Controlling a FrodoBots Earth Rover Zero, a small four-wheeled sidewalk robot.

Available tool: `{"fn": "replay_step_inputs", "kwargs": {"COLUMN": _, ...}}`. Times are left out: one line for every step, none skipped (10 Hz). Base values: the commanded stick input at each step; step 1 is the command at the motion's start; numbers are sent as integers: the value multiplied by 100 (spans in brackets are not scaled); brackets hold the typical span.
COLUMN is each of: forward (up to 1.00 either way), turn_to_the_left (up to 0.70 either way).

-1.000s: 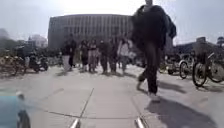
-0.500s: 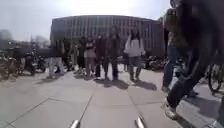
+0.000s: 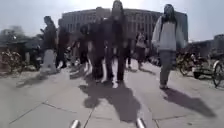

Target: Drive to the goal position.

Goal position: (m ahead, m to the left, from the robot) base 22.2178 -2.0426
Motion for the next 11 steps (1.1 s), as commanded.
{"fn": "replay_step_inputs", "kwargs": {"forward": 85, "turn_to_the_left": 1}}
{"fn": "replay_step_inputs", "kwargs": {"forward": 85, "turn_to_the_left": 0}}
{"fn": "replay_step_inputs", "kwargs": {"forward": 85, "turn_to_the_left": -12}}
{"fn": "replay_step_inputs", "kwargs": {"forward": 85, "turn_to_the_left": -28}}
{"fn": "replay_step_inputs", "kwargs": {"forward": 85, "turn_to_the_left": -28}}
{"fn": "replay_step_inputs", "kwargs": {"forward": 85, "turn_to_the_left": -20}}
{"fn": "replay_step_inputs", "kwargs": {"forward": 85, "turn_to_the_left": -11}}
{"fn": "replay_step_inputs", "kwargs": {"forward": 85, "turn_to_the_left": -3}}
{"fn": "replay_step_inputs", "kwargs": {"forward": 85, "turn_to_the_left": 1}}
{"fn": "replay_step_inputs", "kwargs": {"forward": 85, "turn_to_the_left": 1}}
{"fn": "replay_step_inputs", "kwargs": {"forward": 85, "turn_to_the_left": 1}}
